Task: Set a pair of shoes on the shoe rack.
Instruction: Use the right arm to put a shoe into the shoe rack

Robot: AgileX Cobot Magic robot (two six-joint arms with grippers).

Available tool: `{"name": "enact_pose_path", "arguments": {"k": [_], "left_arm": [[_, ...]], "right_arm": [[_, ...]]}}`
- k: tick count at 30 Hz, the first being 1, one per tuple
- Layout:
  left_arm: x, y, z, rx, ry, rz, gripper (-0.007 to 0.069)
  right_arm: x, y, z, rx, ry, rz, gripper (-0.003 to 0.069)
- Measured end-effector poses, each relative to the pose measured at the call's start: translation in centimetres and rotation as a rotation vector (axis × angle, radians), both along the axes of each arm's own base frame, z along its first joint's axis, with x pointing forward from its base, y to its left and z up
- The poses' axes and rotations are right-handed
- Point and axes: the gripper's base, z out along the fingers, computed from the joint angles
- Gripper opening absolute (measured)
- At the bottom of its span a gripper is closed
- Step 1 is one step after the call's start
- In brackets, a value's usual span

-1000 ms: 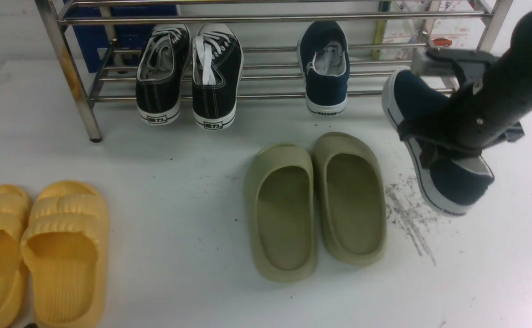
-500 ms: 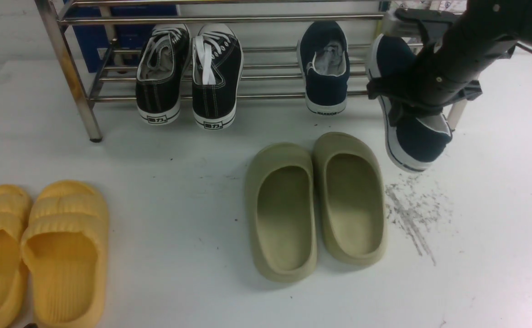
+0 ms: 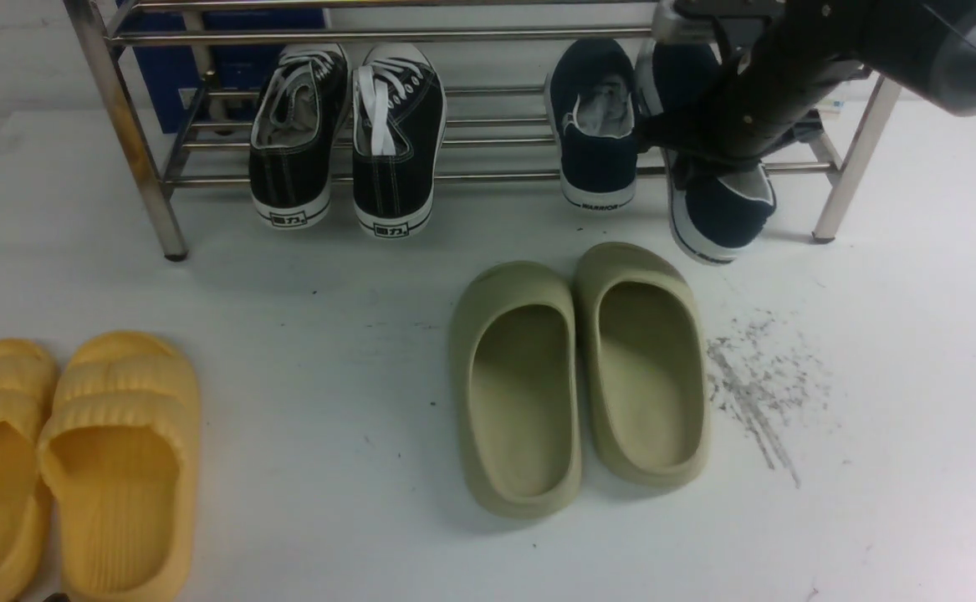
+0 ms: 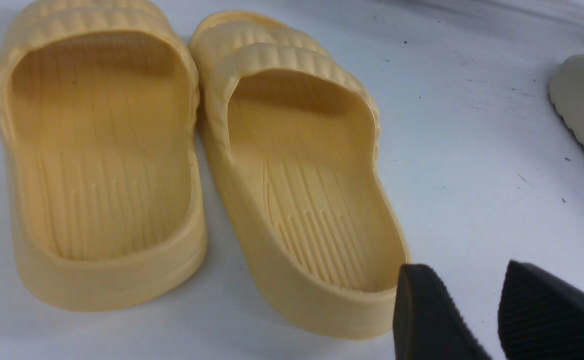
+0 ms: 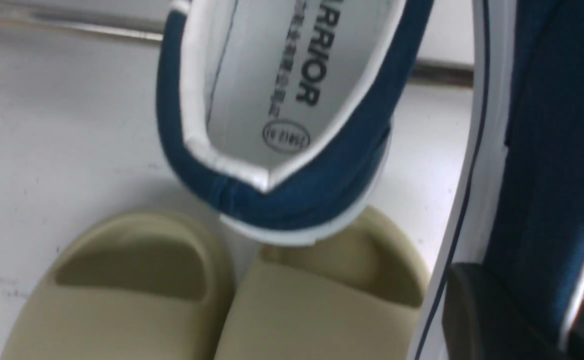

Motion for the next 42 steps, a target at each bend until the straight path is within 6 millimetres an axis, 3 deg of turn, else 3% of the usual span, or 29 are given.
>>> {"name": "enact_pose_path", "arguments": {"k": [12,21,29,36,42], "left_arm": [[0.0,0.0,0.0,0.0,0.0,0.0,0.0238],[0.0,0.0,0.0,0.0,0.0,0.0,0.0238],[0.0,0.0,0.0,0.0,0.0,0.0,0.0238],[0.0,0.0,0.0,0.0,0.0,0.0,0.0238],[0.0,0.0,0.0,0.0,0.0,0.0,0.0238]], "right_arm": [[2.5,-1.2,-1.2,0.018,-0.077,-0.05,0.0027],[2.9,-1.2,-1.4,0.019,-0.104,-0.044,0.0038],[3.2,-1.1,-1.0,0.009,-0.155,-0.024,0.0133],[2.2,-1.3,1.2,0.008,-0.164,-0.013,0.0298],[-0.6,-1.6,4.6,0.025,-0.064,0.01,0.0326]]}}
